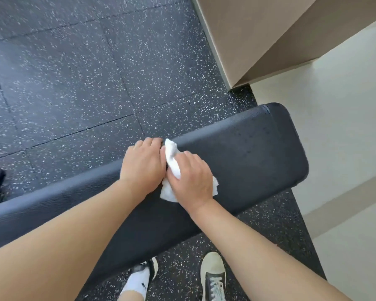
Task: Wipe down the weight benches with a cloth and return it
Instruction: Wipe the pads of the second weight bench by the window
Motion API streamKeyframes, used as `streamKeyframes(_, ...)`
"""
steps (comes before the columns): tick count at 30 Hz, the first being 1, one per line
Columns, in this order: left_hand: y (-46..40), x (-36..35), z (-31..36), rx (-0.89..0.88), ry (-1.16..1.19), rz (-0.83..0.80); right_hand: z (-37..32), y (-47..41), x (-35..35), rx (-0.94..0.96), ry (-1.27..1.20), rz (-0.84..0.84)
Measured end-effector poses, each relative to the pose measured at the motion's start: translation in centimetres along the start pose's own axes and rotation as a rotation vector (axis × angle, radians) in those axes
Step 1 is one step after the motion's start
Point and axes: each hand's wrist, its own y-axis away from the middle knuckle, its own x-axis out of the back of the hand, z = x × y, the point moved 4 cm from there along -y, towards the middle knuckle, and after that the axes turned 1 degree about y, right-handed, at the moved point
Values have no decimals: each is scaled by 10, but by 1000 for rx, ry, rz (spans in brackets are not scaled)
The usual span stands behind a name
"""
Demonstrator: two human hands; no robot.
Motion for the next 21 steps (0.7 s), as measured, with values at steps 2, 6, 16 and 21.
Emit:
streamKeyframes(2, 8, 7, -40, -4, 31, -86, -20, -4, -5, 92, 47, -14)
streamKeyframes(6, 46, 21, -95, 12, 22, -36, -55, -7, -14, 242, 29, -21)
streamKeyframes(16, 43, 10, -61, 277, -28, 79, -7, -55, -8, 367, 139, -28)
streamKeyframes(21, 27, 1, 3, 215, -22, 103, 85, -121, 18, 125, 373, -302)
